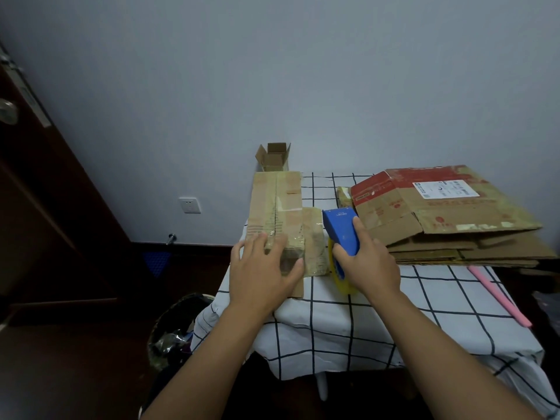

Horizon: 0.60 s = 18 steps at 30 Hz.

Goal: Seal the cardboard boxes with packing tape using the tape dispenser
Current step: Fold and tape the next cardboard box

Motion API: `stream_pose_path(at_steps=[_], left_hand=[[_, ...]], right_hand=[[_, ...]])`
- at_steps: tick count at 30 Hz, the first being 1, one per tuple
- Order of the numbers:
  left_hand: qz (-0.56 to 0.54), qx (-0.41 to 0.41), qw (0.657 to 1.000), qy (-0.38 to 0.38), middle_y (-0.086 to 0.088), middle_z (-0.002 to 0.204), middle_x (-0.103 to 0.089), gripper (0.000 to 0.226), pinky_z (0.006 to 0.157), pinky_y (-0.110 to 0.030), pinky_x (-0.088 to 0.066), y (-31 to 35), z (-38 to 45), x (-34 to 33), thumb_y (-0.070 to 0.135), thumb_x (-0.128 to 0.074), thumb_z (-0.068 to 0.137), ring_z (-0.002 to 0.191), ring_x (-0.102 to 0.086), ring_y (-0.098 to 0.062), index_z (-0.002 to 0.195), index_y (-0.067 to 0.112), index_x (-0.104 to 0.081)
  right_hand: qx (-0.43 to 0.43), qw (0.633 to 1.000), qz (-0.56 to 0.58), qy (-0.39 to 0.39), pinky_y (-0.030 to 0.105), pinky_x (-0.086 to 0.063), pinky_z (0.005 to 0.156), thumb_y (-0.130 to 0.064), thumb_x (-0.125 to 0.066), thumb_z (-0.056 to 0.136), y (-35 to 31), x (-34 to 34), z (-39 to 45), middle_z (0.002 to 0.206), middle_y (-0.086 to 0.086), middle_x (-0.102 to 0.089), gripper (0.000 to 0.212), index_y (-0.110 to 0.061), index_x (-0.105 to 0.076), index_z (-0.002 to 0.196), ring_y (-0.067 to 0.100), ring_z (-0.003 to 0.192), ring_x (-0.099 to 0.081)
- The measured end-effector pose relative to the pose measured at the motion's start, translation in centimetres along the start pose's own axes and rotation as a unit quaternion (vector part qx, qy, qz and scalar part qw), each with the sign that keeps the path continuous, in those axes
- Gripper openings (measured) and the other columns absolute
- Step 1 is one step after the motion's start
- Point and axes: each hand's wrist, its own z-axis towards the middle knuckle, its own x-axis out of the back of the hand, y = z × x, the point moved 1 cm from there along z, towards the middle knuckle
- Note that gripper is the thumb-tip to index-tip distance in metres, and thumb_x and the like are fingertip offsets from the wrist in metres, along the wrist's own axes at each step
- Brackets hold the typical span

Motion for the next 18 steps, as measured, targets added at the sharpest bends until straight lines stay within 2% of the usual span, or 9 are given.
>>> stream_pose_path(at_steps=[4, 8, 12, 18], left_hand=[[-0.027, -0.039, 0.999, 0.003, -0.005, 0.113, -0.060, 0.053, 0.087, -0.035, -0.043, 0.3, 1.6, 0.3, 0.063, -0.044, 0.090, 0.108, -0.053, -0.023, 0.101, 0.018, -0.068], [0.029, -0.028, 0.999, 0.016, -0.001, 0.090, -0.060, 0.057, 0.066, -0.033, -0.041, 1.6, 2.6, 0.2, 0.071, -0.048, 0.084, 0.084, -0.055, -0.022, 0.087, 0.015, -0.064], [0.069, -0.039, 0.996, 0.045, -0.006, 0.086, -0.062, 0.042, 0.065, -0.036, -0.044, 2.5, 2.2, -0.7, 0.053, -0.069, 0.077, 0.077, -0.057, -0.026, 0.086, 0.012, -0.061], [0.066, -0.073, 0.992, 0.076, -0.007, 0.090, -0.059, 0.043, 0.070, -0.038, -0.044, 1.5, 1.3, -1.5, 0.053, -0.066, 0.083, 0.080, -0.055, -0.026, 0.090, 0.012, -0.057]], right_hand=[[0.003, 1.000, -0.002, 0.000, 0.036, -0.043, 0.067, -0.060, -0.047, 0.089, 0.0, 0.0, 0.1, 0.104, 0.006, -0.051, 0.074, -0.044, -0.016, 0.154, 0.030, 0.088, -0.055], [0.004, 1.000, 0.000, -0.001, 0.035, -0.040, 0.065, -0.060, -0.046, 0.089, 0.0, 0.0, 0.1, 0.105, 0.006, -0.050, 0.074, -0.043, -0.015, 0.155, 0.028, 0.085, -0.052], [0.001, 1.000, 0.002, -0.004, 0.035, -0.040, 0.067, -0.060, -0.046, 0.089, 0.0, 0.0, 0.2, 0.106, 0.006, -0.050, 0.074, -0.044, -0.015, 0.154, 0.028, 0.085, -0.050], [0.001, 1.000, 0.006, -0.008, 0.036, -0.041, 0.067, -0.060, -0.045, 0.088, 0.1, 0.0, 0.1, 0.104, 0.006, -0.050, 0.074, -0.044, -0.015, 0.154, 0.029, 0.087, -0.053]])
